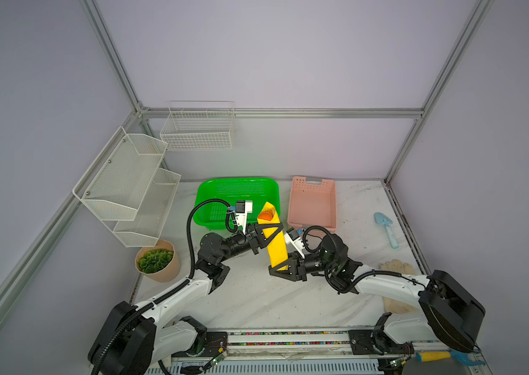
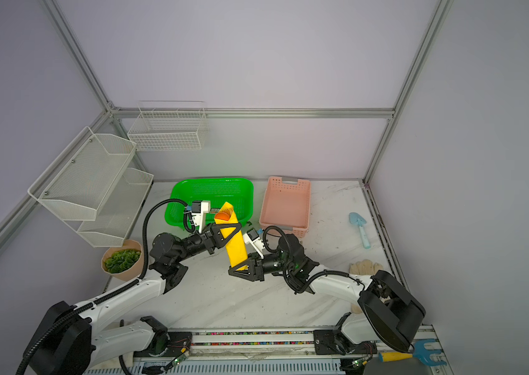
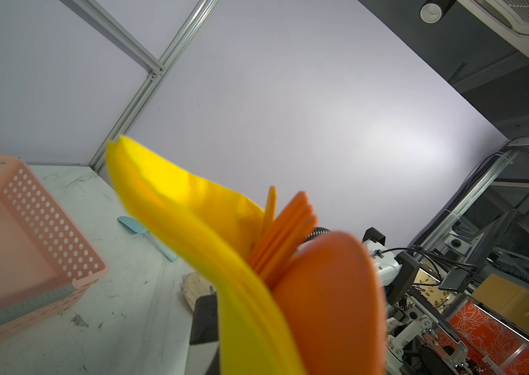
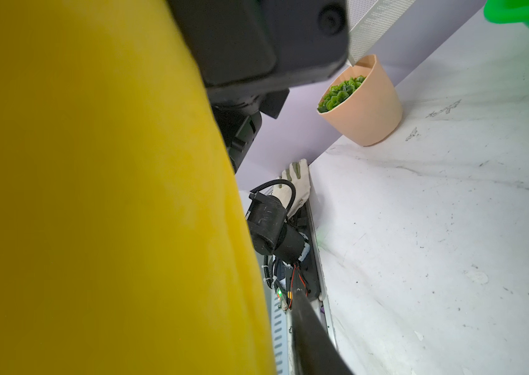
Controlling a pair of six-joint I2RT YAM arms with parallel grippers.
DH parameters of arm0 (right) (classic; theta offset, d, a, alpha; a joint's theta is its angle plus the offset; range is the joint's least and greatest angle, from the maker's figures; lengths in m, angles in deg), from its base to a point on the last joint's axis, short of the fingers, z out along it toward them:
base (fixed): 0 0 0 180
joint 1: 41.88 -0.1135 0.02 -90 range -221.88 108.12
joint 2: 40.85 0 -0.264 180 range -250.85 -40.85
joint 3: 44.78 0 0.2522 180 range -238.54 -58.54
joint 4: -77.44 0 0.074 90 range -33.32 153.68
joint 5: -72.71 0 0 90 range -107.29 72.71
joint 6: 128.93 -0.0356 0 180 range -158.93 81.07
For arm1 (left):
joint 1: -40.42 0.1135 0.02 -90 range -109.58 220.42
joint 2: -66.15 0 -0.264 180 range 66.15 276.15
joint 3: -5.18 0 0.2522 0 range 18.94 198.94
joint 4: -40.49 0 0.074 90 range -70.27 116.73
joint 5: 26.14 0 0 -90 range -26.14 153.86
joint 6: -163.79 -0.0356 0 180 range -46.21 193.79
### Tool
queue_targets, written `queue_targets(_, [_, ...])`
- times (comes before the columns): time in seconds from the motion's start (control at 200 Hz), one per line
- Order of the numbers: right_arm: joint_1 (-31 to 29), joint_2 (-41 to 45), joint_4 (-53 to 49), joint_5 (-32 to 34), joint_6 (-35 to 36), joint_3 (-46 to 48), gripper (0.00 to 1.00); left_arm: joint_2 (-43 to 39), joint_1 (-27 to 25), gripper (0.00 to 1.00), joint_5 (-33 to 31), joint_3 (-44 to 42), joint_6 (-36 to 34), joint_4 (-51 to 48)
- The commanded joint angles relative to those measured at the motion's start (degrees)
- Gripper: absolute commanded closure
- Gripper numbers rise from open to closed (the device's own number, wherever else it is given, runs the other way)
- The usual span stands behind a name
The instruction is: Place the utensils on the paper napkin and roll it up
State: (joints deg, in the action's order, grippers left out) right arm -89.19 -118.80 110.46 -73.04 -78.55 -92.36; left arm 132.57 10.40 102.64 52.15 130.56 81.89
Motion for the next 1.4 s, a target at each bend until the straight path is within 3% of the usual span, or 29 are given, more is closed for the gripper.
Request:
queue_targets(0.0, [-0.2,3.5,-0.4,1.4,0.7,1.2,0.66,-1.5,0.0,1.0,0.2,4.8,-1.0,2.9])
queue_targets(0.185, [-0.2,4.3,-0.2,1.9,0.4,2.4,0.95,-1.0,0.0,1.0,0.3,4.9,-0.7,3.3])
queue_targets(0.255, [-0.2,4.0,0.9,1.8,-0.1,2.5,1.0,-1.0,0.0,1.0,0.3,4.9,-0.6,3.5])
queue_targets(0.53, [-0.2,3.0,4.4,1.4,-2.1,3.3,1.0,-1.5,0.0,1.0,0.2,4.8,-1.0,2.8])
queue_targets(0.635, [-0.2,3.9,3.8,2.2,-1.8,3.9,0.85,-1.4,0.0,1.0,0.2,4.8,-1.1,2.9])
queue_targets(0.89, [-0.2,4.9,3.8,3.1,-1.7,5.3,0.82,-1.5,0.0,1.0,0.1,5.0,-1.1,2.8])
queue_targets(1.045, [-0.2,5.0,4.3,3.2,-2.1,5.3,1.0,-1.6,0.0,1.0,0.1,4.9,-1.0,2.9])
queue_targets(1.395, [-0.2,5.8,5.9,3.2,-3.2,5.8,1.0,-1.7,0.0,1.0,0.1,4.9,-1.1,2.7])
